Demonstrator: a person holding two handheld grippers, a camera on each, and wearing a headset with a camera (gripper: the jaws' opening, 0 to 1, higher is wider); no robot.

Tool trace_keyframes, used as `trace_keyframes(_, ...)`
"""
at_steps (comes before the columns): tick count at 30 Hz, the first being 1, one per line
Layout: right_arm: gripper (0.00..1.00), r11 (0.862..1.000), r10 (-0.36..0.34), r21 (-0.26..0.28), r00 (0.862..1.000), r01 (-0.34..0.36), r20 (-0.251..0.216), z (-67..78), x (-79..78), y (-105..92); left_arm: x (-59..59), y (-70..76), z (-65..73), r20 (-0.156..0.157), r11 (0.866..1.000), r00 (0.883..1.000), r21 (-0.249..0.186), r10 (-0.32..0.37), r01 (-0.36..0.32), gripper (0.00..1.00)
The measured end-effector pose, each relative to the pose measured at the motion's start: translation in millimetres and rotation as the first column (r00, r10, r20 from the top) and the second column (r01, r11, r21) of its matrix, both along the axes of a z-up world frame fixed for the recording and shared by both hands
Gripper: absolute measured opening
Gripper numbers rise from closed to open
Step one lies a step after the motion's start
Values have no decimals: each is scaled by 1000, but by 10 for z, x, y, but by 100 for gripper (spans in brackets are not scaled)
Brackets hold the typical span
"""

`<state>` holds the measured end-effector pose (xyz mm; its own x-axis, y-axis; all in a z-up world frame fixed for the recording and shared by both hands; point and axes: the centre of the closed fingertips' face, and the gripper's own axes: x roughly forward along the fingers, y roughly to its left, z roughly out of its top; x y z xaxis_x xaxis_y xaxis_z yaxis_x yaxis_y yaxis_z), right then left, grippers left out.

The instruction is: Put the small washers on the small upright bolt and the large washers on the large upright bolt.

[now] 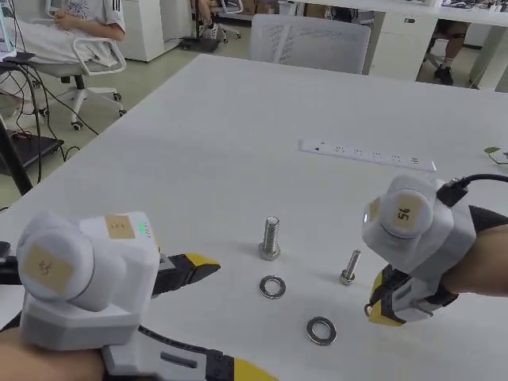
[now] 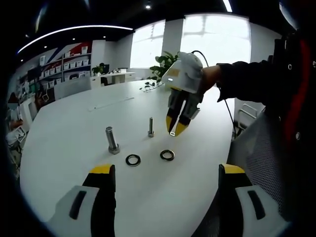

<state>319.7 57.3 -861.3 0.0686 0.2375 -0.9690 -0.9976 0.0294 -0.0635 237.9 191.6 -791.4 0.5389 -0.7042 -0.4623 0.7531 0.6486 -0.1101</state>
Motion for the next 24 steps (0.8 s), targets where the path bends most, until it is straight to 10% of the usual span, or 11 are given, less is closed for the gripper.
trace_keyframes(24,14,999,2,51,995,-7,103,501,314,25,10,-16,-29,-11,1000,1000,8,11,-11,85)
